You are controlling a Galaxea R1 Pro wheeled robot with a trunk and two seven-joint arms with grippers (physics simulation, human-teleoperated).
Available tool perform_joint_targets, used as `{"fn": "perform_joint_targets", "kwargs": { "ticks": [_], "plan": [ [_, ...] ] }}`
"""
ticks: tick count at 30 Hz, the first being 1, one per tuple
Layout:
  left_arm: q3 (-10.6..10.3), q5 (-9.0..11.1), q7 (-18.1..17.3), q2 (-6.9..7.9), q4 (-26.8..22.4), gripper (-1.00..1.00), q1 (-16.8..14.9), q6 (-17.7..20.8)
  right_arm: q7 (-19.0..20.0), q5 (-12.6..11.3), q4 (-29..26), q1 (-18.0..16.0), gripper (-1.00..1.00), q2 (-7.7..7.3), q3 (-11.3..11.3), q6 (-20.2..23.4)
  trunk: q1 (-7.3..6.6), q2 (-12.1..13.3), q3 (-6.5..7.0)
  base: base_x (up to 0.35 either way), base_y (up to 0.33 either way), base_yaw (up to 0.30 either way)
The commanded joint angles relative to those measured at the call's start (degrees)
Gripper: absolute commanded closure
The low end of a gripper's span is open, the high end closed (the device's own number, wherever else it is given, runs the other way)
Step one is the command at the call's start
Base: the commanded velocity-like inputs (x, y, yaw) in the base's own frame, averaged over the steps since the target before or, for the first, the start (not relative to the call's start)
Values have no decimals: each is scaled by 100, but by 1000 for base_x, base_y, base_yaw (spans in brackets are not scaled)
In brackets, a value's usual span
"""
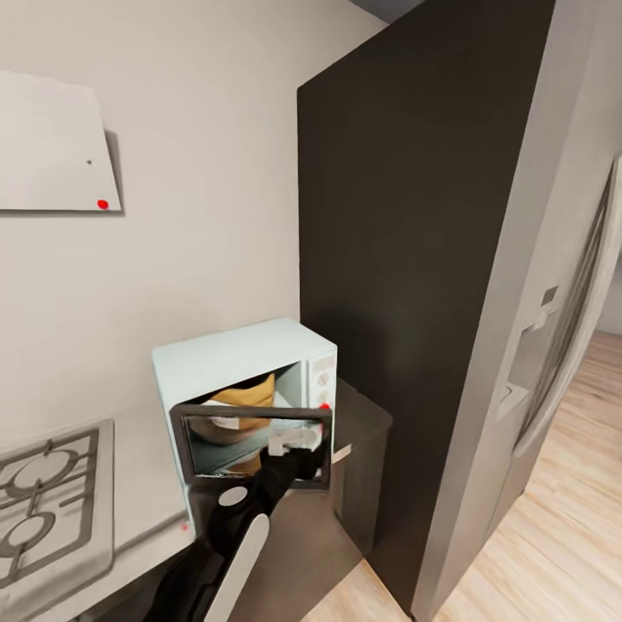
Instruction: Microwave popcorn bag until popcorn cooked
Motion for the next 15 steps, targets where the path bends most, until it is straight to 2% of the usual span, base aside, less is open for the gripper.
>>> {"fn": "perform_joint_targets", "kwargs": {
  "ticks": [1, 5, 15],
  "plan": [
    [-1, 46, 94, 1, -9, -100, -6, 22, 21, 49, 6, -8, -100, -2, 1, 5, 5, -9, -10, 229, 0, -1],
    [6, 46, 598, 3, -13, -100, -6, 22, 21, 51, 5, -7, -100, -10, 1, 5, 5, -9, -10, 209, 0, 0],
    [1, 46, 659, 1, 1, -100, -6, 22, 21, 51, 5, -8, -100, -11, 1, 5, 5, -9, -10, 205, 0, 0]
  ]
}}
